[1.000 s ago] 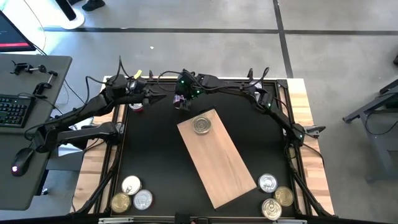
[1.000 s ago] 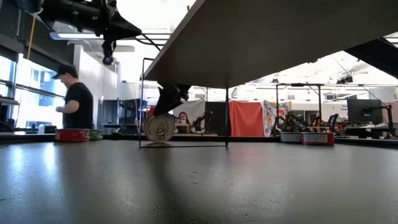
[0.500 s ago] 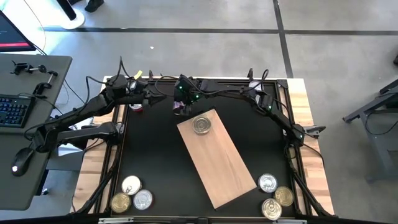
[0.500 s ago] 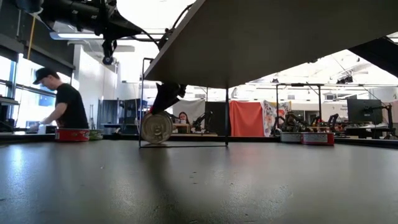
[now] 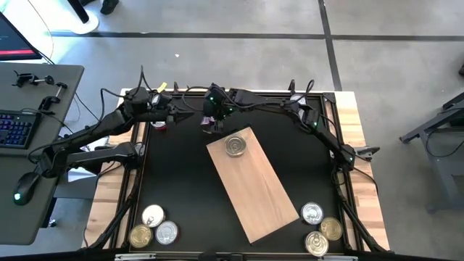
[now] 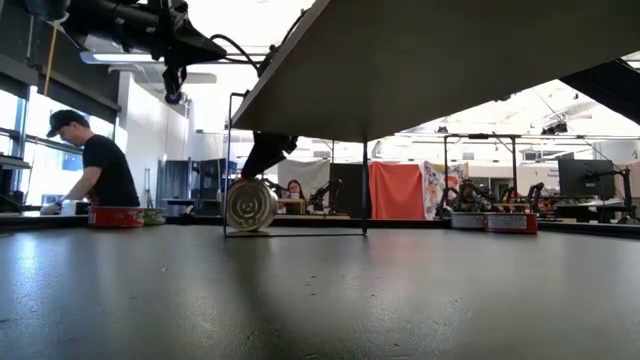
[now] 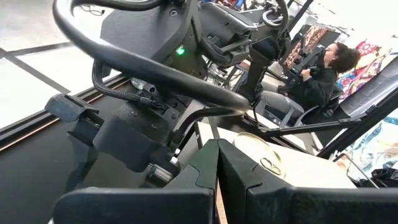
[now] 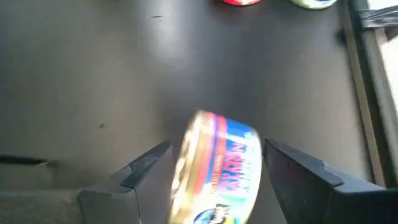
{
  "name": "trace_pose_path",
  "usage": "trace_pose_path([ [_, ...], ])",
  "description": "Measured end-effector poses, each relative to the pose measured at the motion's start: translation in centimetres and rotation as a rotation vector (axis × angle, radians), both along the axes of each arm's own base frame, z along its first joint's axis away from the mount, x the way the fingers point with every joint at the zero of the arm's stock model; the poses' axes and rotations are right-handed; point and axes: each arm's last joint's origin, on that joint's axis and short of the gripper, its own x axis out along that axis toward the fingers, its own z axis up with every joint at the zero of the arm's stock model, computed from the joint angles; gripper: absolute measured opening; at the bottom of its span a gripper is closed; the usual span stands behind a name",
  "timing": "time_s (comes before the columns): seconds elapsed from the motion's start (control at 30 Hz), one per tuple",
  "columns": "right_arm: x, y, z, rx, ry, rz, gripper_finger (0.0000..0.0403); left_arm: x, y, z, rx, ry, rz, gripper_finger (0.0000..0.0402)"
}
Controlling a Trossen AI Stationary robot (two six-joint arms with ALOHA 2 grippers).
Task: Stack canned seafood by type on shelf
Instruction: Stack the blue tuna can on top of blue tuna can on the shelf
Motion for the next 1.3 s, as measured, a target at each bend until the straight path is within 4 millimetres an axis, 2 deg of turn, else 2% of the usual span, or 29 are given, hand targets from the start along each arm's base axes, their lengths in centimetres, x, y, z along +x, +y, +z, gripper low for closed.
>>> trace_pose_path([
  [0.33, 0.0, -0.6, -1.1, 0.045, 0.022, -0.111, 0.0236, 0.0, 0.0, 0.0, -0.001, 0.000, 0.000, 0.0000],
  [0.67, -0.1, -0.3, -3.1, 0.090, 0.104, -0.120, 0.0235, 0.0, 0.0, 0.0, 0.001, -0.004, 0.000, 0.0000],
  [0.77, 0.1, -0.2, -3.0, 0.093, 0.089, -0.123, 0.0216, 0.0, 0.0, 0.1, 0.008, -0.013, 0.000, 0.0000],
  [0.9, 0.4, -0.3, -2.8, 0.113, 0.048, -0.160, 0.0167, 0.1, 0.0, 0.3, 0.021, -0.031, 0.000, 0.0000],
  [0.97, 0.5, -0.5, -2.2, 0.129, 0.027, -0.187, 0.0168, 0.1, 0.1, 0.5, 0.031, -0.047, 0.000, 0.0000],
  [1.07, 0.5, -1.3, -0.2, 0.140, -0.028, -0.206, 0.0168, 0.1, 0.1, 0.9, 0.056, -0.082, 0.000, 0.0000],
  [1.2, -0.8, -2.7, 5.0, 0.125, -0.099, -0.238, 0.0168, 0.1, 0.1, 1.4, 0.085, -0.123, 0.000, 0.0000],
  [1.3, -3.3, -3.2, 8.3, 0.179, -0.130, -0.262, 0.0168, -0.1, -0.1, 1.6, 0.095, -0.135, -0.001, 0.0000],
])
